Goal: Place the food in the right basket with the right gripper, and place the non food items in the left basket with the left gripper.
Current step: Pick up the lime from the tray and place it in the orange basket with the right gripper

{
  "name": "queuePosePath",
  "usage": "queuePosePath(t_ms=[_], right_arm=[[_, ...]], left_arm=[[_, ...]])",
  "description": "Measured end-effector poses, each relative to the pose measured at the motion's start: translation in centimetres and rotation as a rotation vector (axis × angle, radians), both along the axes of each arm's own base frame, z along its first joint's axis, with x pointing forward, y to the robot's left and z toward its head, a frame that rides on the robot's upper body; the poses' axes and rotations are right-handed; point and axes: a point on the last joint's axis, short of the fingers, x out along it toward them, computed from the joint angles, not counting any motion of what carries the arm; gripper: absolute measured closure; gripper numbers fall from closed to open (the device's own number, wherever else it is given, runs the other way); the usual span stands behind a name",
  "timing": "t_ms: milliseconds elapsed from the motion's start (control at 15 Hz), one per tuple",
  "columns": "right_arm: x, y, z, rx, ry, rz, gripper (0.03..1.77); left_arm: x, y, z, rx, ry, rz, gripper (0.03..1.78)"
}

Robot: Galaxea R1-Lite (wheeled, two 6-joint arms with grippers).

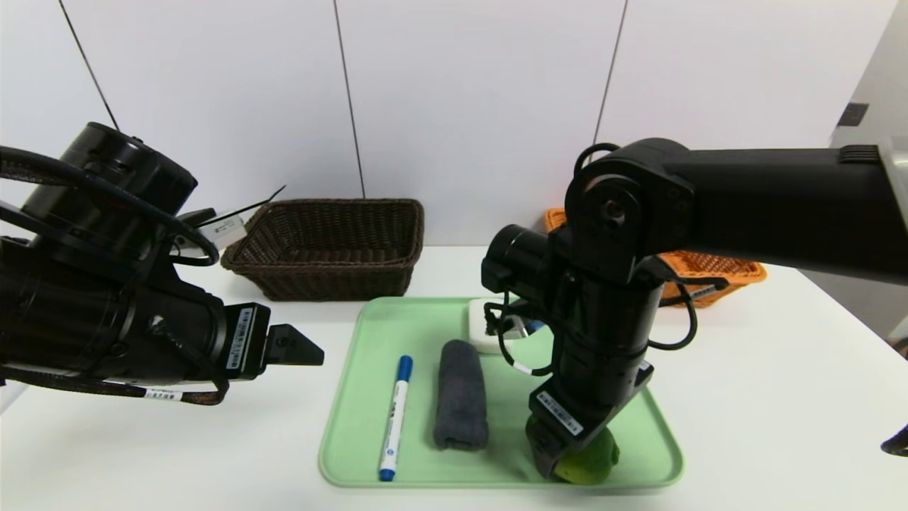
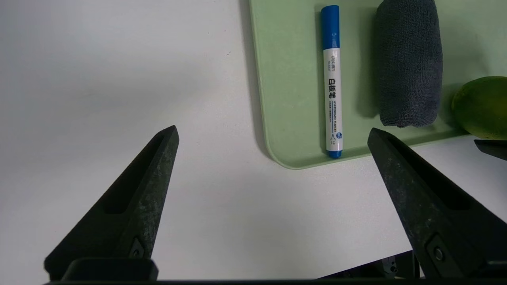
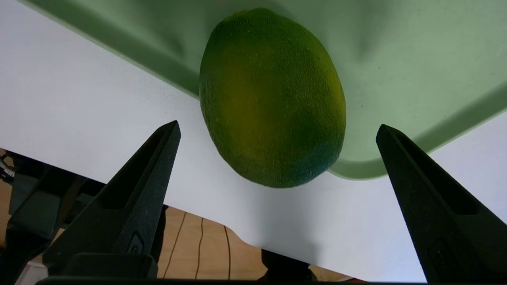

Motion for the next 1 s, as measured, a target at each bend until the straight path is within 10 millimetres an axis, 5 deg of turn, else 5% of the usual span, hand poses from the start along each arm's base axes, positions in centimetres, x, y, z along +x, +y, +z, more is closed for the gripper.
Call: queuePosePath(t_ms=[1000], right_arm=[[1.4,0.4,-2.4,-0.044,0.053,-0.034,0.10]], left_arm=[[0.2,0.0,-0.1,0.003,0.003,0.004,0.12]])
